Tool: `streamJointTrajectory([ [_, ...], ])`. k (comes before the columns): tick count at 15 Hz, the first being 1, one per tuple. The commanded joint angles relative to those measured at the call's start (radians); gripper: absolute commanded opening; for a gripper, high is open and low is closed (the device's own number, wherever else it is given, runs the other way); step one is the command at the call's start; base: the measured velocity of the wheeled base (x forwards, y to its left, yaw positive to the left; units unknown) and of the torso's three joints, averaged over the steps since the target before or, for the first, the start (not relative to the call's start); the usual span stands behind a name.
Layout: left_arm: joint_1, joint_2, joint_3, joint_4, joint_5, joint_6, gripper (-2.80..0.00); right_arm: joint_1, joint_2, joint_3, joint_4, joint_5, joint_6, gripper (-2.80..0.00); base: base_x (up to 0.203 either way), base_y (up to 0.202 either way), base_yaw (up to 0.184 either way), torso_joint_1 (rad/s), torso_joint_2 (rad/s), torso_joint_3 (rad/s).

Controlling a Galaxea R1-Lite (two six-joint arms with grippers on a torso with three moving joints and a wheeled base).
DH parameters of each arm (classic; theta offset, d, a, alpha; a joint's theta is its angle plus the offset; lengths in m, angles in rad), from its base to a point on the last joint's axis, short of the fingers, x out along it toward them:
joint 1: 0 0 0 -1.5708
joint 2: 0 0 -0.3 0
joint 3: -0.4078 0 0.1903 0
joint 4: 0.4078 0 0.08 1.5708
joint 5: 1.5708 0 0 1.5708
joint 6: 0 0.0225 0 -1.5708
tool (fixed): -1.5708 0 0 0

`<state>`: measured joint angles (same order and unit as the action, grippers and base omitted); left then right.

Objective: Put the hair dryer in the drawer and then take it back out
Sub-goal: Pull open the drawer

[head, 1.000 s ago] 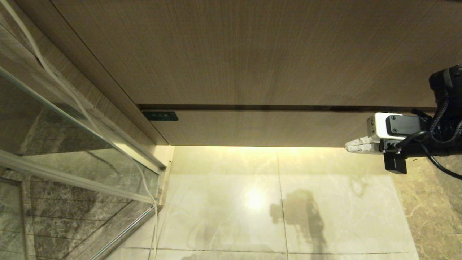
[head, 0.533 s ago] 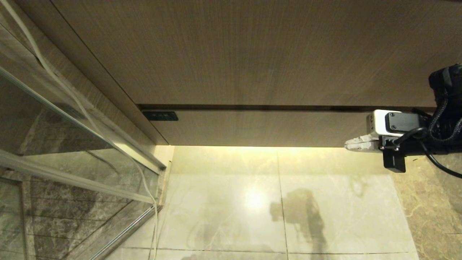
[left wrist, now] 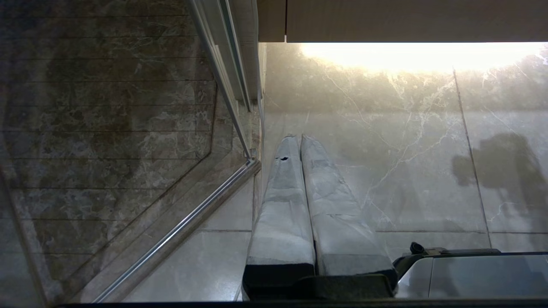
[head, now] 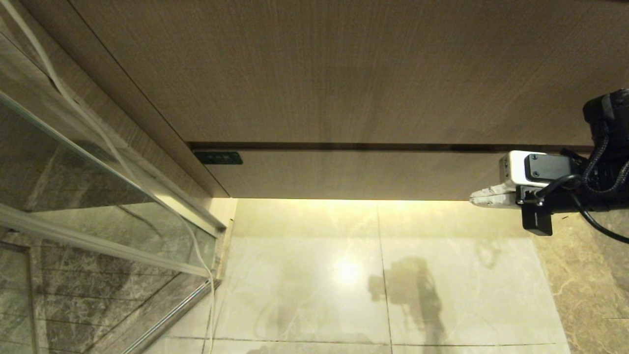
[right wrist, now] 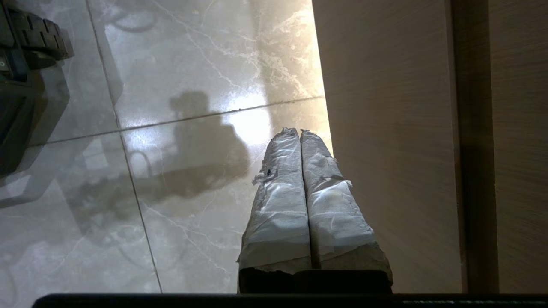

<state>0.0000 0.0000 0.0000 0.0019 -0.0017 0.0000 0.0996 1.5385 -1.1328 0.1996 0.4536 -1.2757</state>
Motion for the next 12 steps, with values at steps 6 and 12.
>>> streamJointTrajectory([
  [6, 0.000, 0.000, 0.000, 0.001, 0.000, 0.000, -2.80, 0.003, 0.040, 0.002, 0.001, 0.005, -0.097, 0.00, 0.000, 0.000, 0.000, 0.000, 0.00, 0.000],
  [12, 0.000, 0.000, 0.000, 0.001, 0.000, 0.000, -2.80, 0.026, 0.099, -0.015, -0.125, -0.005, -0.147, 0.00, 0.000, 0.000, 0.000, 0.000, 0.00, 0.000],
])
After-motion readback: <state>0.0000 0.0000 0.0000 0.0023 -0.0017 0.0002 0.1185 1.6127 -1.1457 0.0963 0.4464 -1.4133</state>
